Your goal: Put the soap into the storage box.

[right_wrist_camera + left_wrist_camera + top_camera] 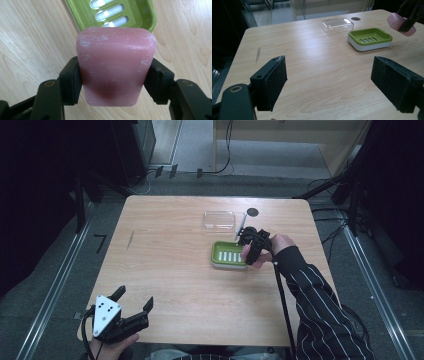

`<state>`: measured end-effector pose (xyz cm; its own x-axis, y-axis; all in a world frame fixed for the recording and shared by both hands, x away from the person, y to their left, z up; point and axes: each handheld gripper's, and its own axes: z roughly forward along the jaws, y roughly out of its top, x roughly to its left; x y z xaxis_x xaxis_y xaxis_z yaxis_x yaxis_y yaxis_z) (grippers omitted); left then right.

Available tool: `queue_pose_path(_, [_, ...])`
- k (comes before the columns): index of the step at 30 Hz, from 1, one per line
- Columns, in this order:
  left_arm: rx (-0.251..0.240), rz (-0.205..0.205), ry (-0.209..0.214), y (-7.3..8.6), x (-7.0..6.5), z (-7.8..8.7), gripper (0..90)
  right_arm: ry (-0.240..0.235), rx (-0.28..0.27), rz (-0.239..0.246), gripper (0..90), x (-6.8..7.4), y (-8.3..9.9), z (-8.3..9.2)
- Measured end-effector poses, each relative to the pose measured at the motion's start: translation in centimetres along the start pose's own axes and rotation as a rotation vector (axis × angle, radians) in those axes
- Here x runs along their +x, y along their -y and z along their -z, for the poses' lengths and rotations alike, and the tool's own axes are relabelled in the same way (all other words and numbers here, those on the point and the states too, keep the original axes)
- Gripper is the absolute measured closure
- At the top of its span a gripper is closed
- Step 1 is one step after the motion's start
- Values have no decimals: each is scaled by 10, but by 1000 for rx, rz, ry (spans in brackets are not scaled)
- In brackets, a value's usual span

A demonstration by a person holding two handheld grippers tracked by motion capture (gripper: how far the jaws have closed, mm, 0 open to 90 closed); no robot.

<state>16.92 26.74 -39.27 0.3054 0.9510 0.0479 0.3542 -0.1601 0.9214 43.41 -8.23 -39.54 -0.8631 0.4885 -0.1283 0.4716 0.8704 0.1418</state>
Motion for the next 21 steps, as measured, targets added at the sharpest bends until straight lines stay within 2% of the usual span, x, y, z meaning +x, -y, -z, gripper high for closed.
queue_pose_path(21, [-2,16,-40,5,3,11,138,14,-19,50,391,1,-21,6])
